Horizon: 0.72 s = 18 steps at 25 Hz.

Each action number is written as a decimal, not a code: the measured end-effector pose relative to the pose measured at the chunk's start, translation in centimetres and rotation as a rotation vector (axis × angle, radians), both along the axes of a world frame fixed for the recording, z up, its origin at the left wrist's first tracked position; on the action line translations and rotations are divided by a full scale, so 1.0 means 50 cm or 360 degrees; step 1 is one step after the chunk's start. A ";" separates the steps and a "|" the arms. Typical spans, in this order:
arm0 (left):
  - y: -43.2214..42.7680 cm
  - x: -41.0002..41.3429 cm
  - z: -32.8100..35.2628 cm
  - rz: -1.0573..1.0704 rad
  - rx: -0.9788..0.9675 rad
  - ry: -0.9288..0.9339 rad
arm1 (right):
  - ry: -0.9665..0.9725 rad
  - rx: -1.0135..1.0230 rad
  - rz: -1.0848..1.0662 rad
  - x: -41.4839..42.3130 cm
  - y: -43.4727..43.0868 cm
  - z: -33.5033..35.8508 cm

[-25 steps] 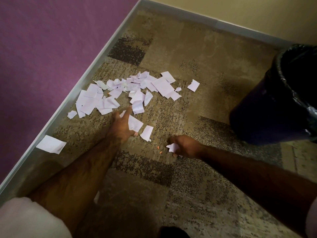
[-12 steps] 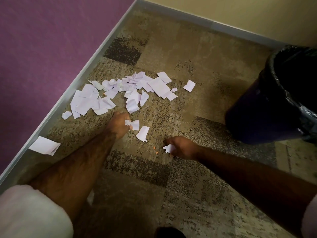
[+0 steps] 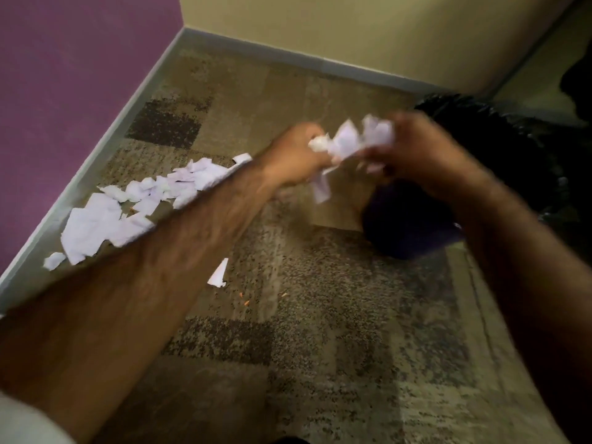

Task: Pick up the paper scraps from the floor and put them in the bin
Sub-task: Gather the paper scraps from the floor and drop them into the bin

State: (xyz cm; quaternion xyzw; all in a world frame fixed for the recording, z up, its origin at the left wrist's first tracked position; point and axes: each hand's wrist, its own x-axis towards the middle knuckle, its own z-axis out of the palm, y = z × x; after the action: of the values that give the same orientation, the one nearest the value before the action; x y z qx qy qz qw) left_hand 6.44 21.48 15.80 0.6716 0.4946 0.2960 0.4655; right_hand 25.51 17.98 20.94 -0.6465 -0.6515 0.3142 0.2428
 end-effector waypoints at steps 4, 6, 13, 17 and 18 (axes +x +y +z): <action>0.040 0.258 0.149 -0.0145 -0.0075 -0.0199 | -0.0153 0.0185 -0.0664 0.173 -0.027 0.167; 0.043 0.358 0.164 -0.0201 -0.0170 -0.0134 | -0.0287 0.0071 -0.0883 0.233 -0.041 0.168; 0.005 0.390 0.152 -0.0454 0.0148 -0.0010 | -0.0643 0.0008 -0.1136 0.317 -0.079 0.117; -0.012 0.264 0.109 -0.0166 0.0562 -0.0103 | -0.0647 0.0708 -0.0702 0.180 -0.074 0.083; -0.013 0.211 0.070 -0.0063 0.0590 -0.0065 | -0.0595 0.0732 -0.0465 0.124 -0.080 0.048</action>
State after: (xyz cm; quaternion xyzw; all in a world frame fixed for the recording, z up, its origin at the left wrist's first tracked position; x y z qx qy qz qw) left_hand 17.00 20.84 19.30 0.7494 0.4087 0.3864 0.3495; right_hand 31.73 13.99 23.36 -0.7078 -0.6390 -0.0033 0.3011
